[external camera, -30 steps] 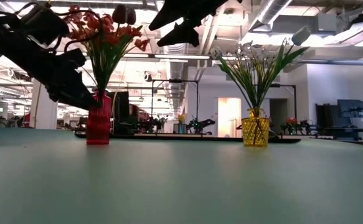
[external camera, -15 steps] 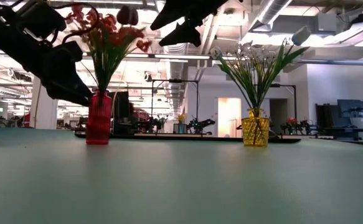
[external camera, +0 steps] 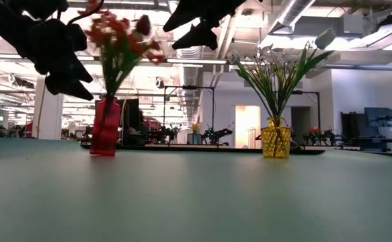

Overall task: Sort flowers into vase by color
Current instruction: Return to Home Position

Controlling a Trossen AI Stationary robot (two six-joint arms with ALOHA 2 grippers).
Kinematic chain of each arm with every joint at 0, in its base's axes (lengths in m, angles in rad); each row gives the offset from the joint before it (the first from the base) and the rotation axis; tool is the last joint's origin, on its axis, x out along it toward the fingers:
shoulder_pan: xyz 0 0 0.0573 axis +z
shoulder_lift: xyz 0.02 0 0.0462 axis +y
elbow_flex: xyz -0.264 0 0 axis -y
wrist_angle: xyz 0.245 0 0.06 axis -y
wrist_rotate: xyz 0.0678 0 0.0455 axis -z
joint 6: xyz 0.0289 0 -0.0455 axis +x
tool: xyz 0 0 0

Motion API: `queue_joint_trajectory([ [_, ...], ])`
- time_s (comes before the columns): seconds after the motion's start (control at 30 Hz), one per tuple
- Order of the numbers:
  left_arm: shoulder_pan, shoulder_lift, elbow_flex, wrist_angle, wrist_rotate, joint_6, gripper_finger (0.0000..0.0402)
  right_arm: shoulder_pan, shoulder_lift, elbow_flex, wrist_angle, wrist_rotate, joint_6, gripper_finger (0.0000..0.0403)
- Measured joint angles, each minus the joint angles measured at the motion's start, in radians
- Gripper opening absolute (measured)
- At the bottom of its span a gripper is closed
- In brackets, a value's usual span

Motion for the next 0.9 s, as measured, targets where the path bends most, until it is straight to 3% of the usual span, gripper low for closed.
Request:
queue_joint_trajectory([
  [0.43,-0.138,0.0,0.146,-0.26,0.097,-0.095,0.0336,0.002,-0.001,0.0,-0.018,-0.031,0.001,0.029],
  [0.6,-0.211,0.0,0.195,-0.344,0.221,-0.101,0.0336,0.002,-0.014,0.0,-0.025,-0.032,-0.008,0.029],
  [0.9,-0.317,-0.036,0.288,-0.355,0.31,-0.041,0.0336,0.002,-0.086,0.0,-0.122,-0.026,-0.053,0.029],
])
